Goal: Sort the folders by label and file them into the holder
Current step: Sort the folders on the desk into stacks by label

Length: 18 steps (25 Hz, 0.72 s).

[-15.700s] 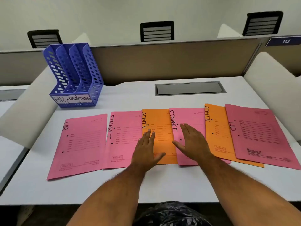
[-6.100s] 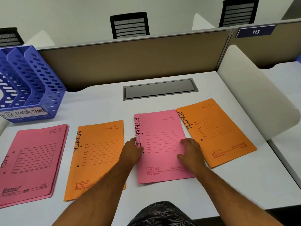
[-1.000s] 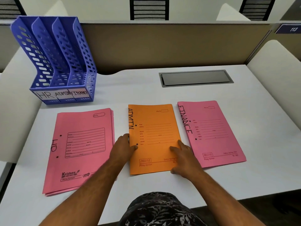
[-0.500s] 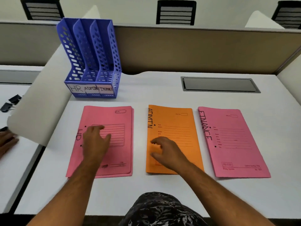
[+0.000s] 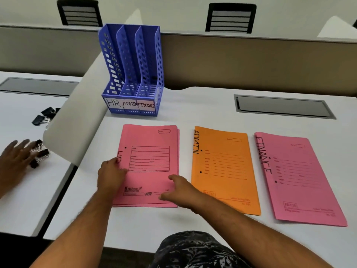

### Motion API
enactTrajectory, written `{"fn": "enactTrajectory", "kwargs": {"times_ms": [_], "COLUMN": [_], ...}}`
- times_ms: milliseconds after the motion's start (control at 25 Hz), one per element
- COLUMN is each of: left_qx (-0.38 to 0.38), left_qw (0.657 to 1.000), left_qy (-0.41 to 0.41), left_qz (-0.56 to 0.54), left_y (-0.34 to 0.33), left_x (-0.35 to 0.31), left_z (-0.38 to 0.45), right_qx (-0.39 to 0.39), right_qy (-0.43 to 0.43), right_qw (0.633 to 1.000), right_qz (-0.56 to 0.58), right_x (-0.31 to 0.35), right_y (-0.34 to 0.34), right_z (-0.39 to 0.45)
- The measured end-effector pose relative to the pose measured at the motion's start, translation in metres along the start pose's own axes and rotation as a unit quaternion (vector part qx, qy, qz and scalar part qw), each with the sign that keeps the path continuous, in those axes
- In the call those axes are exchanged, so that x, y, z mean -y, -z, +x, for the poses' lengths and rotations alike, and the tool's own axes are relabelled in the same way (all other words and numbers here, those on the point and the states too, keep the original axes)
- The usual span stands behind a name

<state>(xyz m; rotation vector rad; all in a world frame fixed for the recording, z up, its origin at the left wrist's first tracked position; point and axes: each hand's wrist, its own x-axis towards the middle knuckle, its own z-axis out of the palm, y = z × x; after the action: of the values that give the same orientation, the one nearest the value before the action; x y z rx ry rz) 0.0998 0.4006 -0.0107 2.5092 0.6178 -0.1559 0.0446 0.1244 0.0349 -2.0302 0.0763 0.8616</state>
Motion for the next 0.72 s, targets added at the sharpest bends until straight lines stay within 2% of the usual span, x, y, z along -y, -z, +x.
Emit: {"fn": "enactTrajectory", "kwargs": {"times_ms": [160,400,520,720], "left_qx": [0.030,0.041,0.051,0.095], "left_qw": [0.998,0.992,0.992,0.984], "left_qy": [-0.053,-0.118,-0.111,-0.052], "left_qz": [-0.017,0.028,0.009,-0.144], "left_y": [-0.004,-0.007,-0.008,-0.003], "left_x": [-0.010,-0.016,-0.012,-0.010], "left_z": [0.005,-0.001,-0.005,-0.019], "right_qx": [-0.036,-0.047,-0.044,-0.051], "right_qy": [-0.011,-0.012,-0.011,0.004], "right_qw": [0.999,0.997,0.998,0.994], "right_qz": [0.029,0.053,0.053,0.092], "right_x": [-0.007,-0.018,-0.019,-0.015], "right_y": [0.002,0.008,0.009,0.013], "right_z": [-0.008,-0.016,-0.020,-0.029]}}
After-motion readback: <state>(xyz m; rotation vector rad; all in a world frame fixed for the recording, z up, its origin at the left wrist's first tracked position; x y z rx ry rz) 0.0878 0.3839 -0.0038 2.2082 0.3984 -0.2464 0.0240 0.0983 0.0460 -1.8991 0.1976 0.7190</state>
